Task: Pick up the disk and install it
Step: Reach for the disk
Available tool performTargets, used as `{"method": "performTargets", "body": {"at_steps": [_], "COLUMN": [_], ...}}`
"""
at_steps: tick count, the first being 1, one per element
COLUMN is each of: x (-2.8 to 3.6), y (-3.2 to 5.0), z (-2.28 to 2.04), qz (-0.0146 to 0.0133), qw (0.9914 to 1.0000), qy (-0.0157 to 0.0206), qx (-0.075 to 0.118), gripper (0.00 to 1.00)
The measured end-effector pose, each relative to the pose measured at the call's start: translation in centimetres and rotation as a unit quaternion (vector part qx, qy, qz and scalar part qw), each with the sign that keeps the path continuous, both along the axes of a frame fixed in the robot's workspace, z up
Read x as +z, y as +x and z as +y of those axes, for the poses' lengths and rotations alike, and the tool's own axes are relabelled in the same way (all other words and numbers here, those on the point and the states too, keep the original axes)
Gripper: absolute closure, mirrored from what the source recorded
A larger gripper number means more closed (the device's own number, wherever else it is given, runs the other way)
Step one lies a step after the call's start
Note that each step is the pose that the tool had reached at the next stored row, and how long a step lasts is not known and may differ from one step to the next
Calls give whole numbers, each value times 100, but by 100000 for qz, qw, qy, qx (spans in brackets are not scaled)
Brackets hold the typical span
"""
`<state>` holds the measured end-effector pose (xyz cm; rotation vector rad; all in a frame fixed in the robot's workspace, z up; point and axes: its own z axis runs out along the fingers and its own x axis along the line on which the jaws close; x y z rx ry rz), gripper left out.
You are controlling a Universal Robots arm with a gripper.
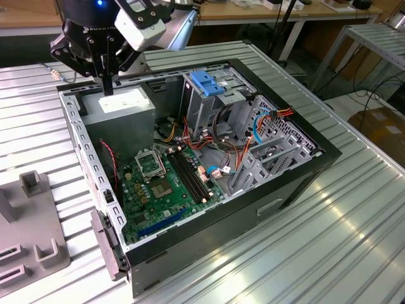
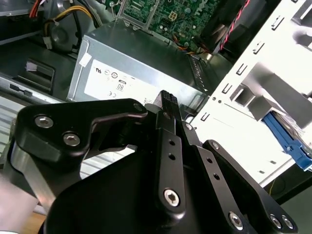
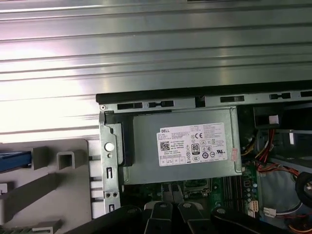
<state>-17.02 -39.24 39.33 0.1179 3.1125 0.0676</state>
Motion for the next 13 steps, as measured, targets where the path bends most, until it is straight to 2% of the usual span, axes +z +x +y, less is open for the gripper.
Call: {"method": "performTargets", "body": {"at_steps": [4,11,13], "x": [0,0,0], "y": [-69,-263,-288], "z": [10,39,42], "qz": [-2,-4,-2], "qw": [100000,100000,100000], "qy": [2,0,0], "qx": [-5,-6,-3], "gripper": [90,90,90]}}
